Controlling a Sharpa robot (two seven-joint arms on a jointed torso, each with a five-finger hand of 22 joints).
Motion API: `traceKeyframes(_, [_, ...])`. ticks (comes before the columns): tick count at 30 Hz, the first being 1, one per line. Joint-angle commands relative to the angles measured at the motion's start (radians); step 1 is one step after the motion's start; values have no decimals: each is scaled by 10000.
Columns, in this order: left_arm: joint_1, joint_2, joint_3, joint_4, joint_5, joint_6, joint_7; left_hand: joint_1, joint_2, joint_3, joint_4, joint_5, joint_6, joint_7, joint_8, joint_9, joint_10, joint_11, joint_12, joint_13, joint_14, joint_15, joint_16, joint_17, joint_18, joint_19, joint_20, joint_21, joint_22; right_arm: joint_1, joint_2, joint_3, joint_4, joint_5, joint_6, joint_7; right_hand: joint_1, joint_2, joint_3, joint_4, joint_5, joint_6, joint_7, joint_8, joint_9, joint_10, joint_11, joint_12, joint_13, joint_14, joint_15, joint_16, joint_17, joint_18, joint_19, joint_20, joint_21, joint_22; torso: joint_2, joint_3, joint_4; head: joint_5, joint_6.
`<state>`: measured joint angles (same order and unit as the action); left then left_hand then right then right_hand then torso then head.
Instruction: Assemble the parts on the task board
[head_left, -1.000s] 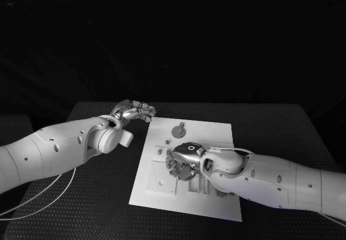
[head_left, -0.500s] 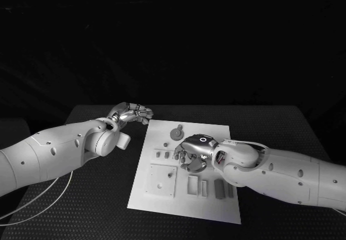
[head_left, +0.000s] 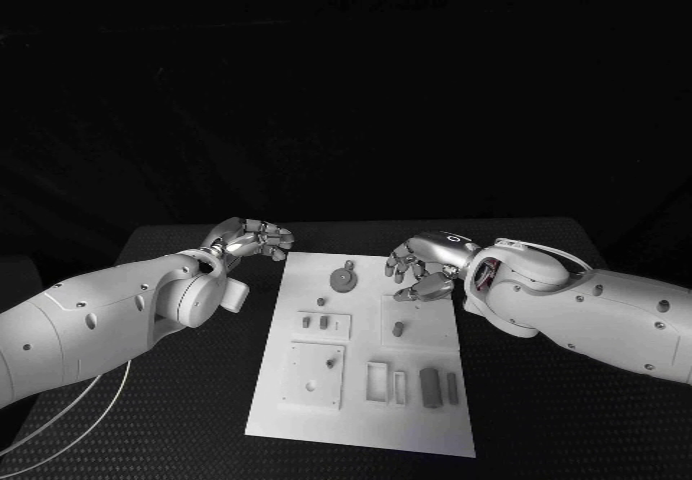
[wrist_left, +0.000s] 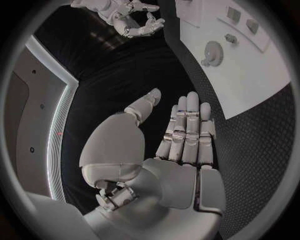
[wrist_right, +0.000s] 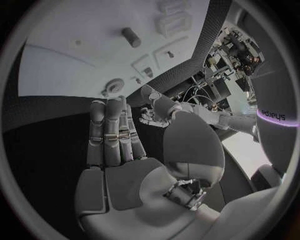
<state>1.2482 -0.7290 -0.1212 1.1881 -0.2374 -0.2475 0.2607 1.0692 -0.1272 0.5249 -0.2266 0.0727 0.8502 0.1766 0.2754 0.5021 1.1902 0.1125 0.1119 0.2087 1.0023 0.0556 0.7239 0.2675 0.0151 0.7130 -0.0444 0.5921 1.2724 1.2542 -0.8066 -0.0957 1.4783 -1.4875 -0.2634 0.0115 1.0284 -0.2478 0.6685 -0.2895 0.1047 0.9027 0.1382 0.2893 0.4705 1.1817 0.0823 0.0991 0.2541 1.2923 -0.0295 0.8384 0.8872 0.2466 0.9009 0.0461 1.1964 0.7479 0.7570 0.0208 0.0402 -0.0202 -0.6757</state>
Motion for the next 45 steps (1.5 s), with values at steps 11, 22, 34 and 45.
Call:
traceKeyframes(11, [9,32,4,-29,45,153,152,34,-53,-9,50,-23,-65,40,-11,-21,14,16,-49,-8,71,18,-73,35,133,66,26,-67,19,-37,-306,-283,218,-1106,1296,-365,-444,-229,-780,41,-19,-502,-165,-162,-92,-758,308,-193,-306,-435,283,323,91,152,-391,129,16,105,10,3,17,59,-28])
traceKeyframes(22, [8,26,4,-30,45,162,167,28,-46,-11,62,-24,-79,48,-16,-27,14,18,-55,-11,74,18,-81,50,132,70,26,-73,24,-345,-240,-579,285,-1640,1281,-275,-354,-139,-1072,10,-139,-603,-223,-105,-63,-746,257,30,-408,-534,241,494,46,152,-454,115,31,155,21,-15,32,64,-96])
traceKeyframes(34, [7,29,4,-22,45,179,169,27,-38,-10,68,-23,-82,50,-15,-28,17,18,-56,-11,77,17,-85,59,133,73,25,-76,26,-497,83,-642,323,-1794,772,-212,412,170,-483,67,-557,41,20,276,29,33,-19,762,-363,-285,-23,778,-102,152,-169,4,161,222,23,-14,39,90,-153])
traceKeyframes(45, [7,-7,3,-11,45,180,150,23,-33,-12,74,-24,-84,52,-13,-30,19,18,-58,-12,80,16,-90,69,133,76,25,-79,30,-607,231,-657,264,-1990,734,-247,436,418,289,193,-558,367,37,423,32,290,-118,1026,-401,-259,-113,838,-230,152,-103,-39,161,232,31,-19,31,115,-174])
